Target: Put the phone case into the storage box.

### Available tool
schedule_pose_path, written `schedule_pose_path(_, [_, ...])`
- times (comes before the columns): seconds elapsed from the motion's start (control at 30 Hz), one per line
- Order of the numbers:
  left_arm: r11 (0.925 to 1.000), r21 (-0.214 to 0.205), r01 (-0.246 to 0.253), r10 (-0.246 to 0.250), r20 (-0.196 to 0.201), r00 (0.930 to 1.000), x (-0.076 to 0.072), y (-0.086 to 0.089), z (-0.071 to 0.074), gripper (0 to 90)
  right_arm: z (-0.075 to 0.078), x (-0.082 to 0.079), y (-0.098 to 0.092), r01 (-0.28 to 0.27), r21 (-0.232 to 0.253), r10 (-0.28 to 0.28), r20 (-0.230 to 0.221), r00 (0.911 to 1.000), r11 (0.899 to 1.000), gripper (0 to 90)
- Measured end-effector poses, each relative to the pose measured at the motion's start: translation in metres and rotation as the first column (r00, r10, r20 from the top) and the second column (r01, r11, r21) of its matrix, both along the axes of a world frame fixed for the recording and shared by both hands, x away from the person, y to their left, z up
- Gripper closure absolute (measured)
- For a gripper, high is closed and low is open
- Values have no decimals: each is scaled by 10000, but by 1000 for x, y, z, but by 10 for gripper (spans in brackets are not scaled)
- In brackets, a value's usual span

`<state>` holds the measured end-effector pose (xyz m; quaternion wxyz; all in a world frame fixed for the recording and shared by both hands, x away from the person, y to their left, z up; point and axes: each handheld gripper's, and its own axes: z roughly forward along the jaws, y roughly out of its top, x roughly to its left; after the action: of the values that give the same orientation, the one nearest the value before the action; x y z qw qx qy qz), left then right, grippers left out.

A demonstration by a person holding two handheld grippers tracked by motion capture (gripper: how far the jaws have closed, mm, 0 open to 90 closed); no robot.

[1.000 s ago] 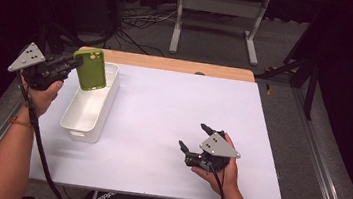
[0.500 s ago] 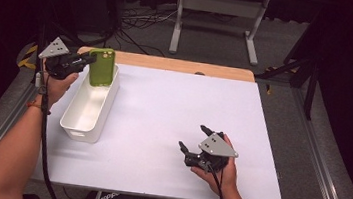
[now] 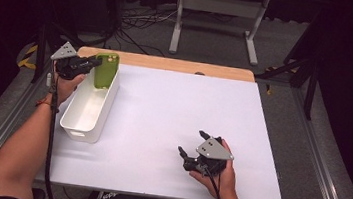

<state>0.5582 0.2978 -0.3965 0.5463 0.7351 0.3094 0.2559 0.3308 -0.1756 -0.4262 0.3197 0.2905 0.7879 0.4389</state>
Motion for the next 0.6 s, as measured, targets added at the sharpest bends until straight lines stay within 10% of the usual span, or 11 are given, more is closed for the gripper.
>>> schedule_pose_path(0.3, [9991,-164,-401,401,-12,9992,10,3,-7,769,2,-3,-2,-77,67,77,16,10000,9999,184])
schedule_pose_path(0.6, [9830,778,-1660,1654,148,9861,13,-5,-7,666,3,-4,-1,-114,-84,114,5,9999,9999,221])
